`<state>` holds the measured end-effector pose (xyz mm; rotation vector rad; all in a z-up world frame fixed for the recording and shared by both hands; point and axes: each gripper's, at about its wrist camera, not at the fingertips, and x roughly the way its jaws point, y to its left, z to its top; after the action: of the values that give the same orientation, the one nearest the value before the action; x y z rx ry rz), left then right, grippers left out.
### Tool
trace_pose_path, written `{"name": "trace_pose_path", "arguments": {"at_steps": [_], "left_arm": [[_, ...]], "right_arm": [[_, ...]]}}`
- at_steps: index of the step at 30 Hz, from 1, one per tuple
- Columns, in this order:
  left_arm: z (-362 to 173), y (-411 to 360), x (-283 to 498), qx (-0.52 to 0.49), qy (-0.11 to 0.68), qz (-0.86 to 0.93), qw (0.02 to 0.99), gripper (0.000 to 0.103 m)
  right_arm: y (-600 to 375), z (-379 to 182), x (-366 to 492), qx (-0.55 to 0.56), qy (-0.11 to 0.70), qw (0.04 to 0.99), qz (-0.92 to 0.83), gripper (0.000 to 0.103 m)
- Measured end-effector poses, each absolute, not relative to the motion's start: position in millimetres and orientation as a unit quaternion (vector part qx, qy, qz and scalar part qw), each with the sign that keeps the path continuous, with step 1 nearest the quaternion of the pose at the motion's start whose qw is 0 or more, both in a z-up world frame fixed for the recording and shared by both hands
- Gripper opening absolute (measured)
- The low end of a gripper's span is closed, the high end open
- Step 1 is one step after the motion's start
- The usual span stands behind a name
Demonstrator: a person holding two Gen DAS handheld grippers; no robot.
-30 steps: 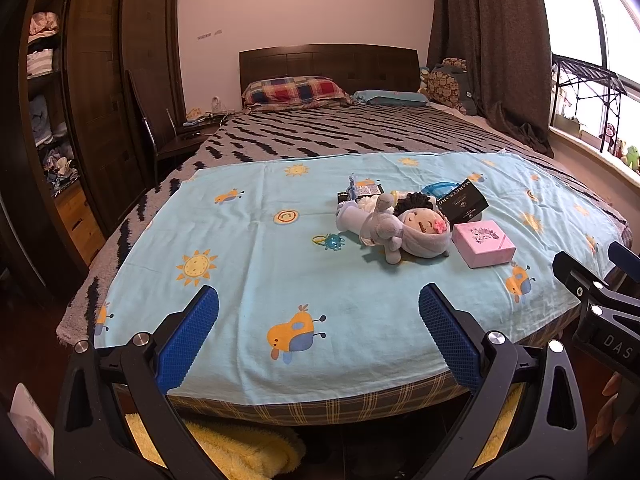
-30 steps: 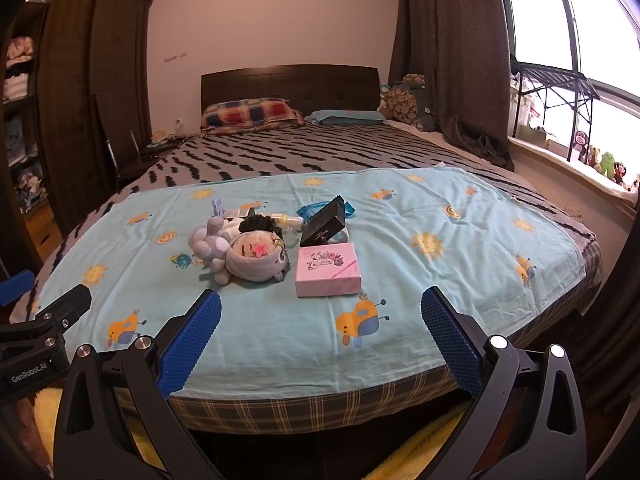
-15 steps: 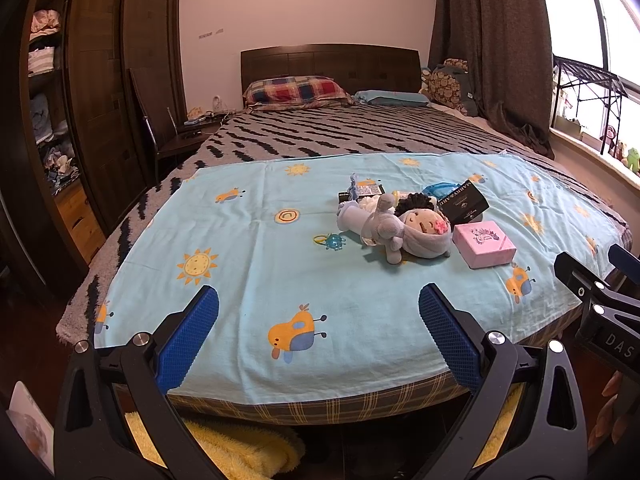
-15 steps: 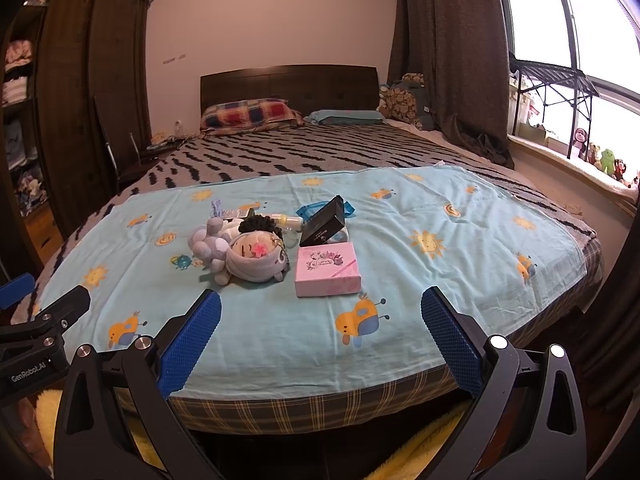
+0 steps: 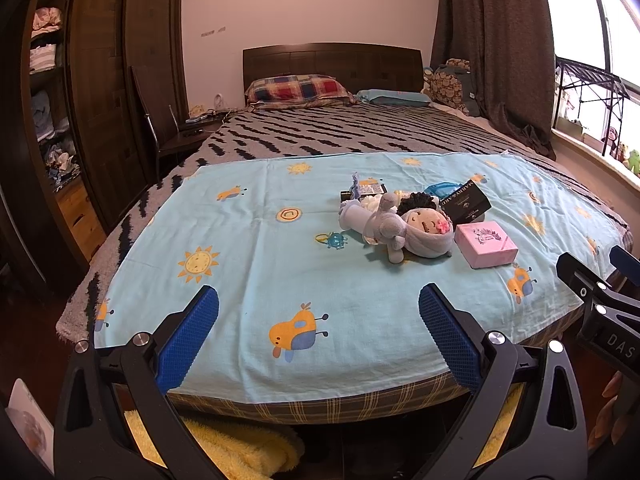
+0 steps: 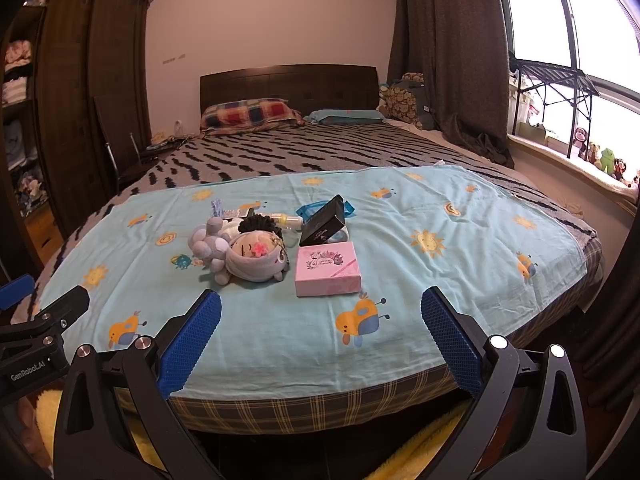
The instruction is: Collect trash
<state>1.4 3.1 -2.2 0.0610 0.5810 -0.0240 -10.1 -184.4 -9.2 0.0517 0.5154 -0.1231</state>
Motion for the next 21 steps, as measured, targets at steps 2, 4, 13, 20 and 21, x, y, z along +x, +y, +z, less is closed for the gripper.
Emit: {"name": "trace_pose_path", "arguments": {"at_steps": [2,4,13,20,21], "left_arm": [[-2.3,3.0,1.8,0.031,0.287,-0.012,0.957,0.095],[-2.0,3.5,1.7,0.030,0.287,-0.013,0.957,0.095],[-3.3,5.2,0.5,0.028,0.287,-0.011,0.957,0.095],[-6.0,6.5,0.8,0.030,0.285,-0.017,0.958,0.095],[-7.3,6.4,1.0,0.032,0.282,-0.018,0.959,0.095]], "right_arm": [[-183.5,-9.7,-9.9,0.025,0.255,0.965,-0.061,0.100],[-185.3,-9.7,-9.5,0.026,0.256,0.964,-0.060,0.100],[-186.6,-9.5,-10.0,0.028,0.252,0.966,-0.060,0.100],[-185.8,-11.6,-6.5,0.018,0.242,0.968,-0.059,0.100],[-185.4,-12.7,-5.6,0.016,0.242,0.969,-0.057,0.100]]}}
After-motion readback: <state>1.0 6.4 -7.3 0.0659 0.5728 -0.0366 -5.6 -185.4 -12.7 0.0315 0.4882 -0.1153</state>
